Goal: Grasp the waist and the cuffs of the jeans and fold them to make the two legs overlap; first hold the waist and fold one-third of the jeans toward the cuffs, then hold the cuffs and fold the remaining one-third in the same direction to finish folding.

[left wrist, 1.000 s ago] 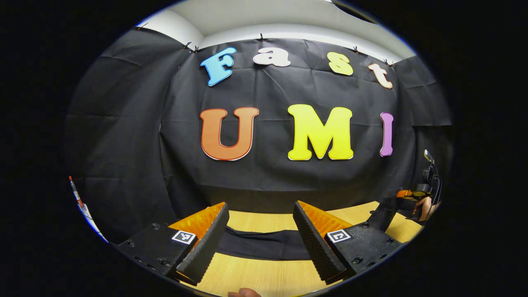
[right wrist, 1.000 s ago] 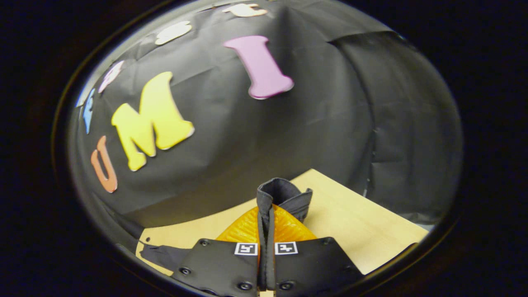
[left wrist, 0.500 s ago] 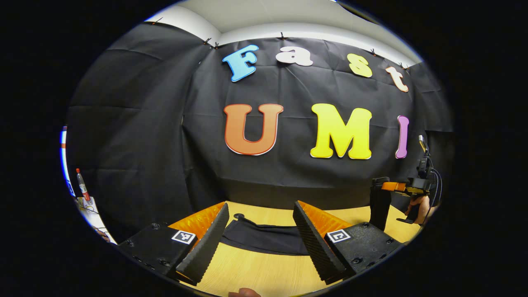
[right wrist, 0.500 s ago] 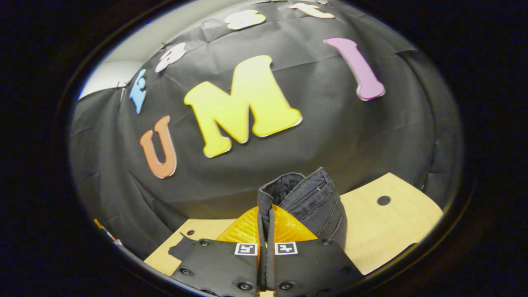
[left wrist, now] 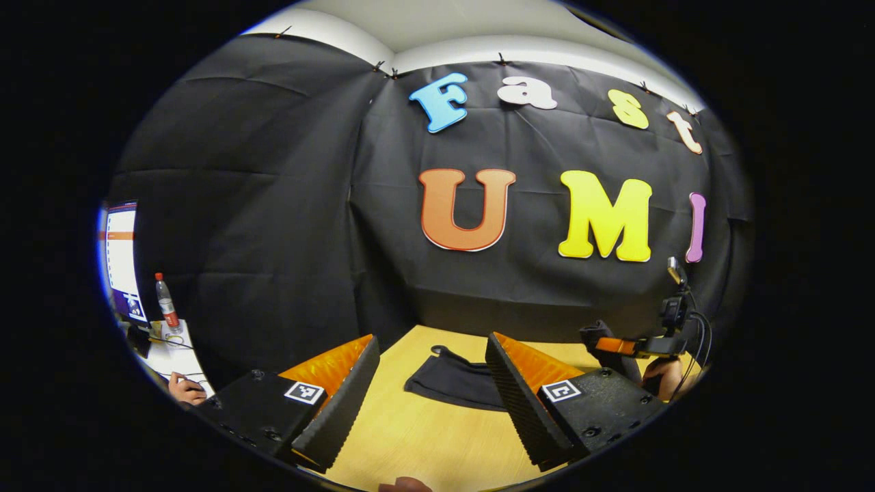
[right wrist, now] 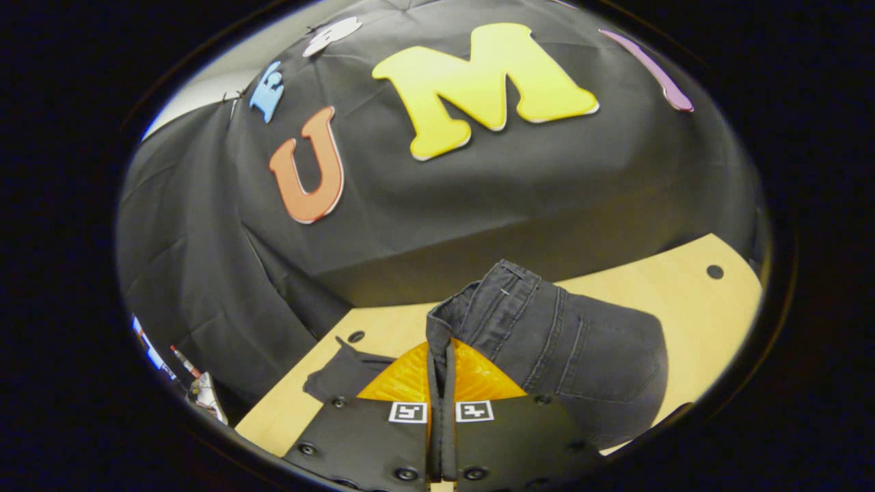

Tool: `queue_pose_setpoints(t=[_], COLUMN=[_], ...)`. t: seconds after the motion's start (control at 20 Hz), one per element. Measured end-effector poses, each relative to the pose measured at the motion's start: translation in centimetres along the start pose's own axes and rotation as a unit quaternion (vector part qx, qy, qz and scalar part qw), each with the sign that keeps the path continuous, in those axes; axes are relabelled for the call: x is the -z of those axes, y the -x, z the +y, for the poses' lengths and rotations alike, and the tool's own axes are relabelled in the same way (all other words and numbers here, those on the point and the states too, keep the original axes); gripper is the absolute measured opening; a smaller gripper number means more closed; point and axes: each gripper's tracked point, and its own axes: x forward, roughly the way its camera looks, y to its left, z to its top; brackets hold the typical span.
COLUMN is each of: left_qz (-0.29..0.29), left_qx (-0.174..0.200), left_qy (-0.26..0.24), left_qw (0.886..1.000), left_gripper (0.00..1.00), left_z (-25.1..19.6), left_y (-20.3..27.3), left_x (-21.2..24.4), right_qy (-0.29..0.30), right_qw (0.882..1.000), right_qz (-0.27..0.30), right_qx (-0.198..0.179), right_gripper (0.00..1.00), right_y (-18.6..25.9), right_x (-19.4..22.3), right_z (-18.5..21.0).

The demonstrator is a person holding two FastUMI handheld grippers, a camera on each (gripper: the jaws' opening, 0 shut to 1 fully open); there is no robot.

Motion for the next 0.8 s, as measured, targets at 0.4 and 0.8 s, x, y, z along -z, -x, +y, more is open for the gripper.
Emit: queue_pose_setpoints(t=[0.4, 0.8], left_qz=[0.008, 0.016], left_qx=[-0.042, -0.036], left_qy=[0.004, 0.014], left_qw=[0.999, 0.999], left_gripper=[1.0, 1.0], left_z=[3.6, 3.0], left_y=[1.2, 0.5], left_x=[0.2, 0.6], right_qy=[0.024, 0.038], right_qw=[0.995, 0.992], right_qz=[0.09, 0.114], right_qx=[0.03, 0.037], right_gripper=[0.01, 0.01], right_y=[-4.3, -5.4], right_x=[10.9, 13.9], right_z=[0.5, 0.2])
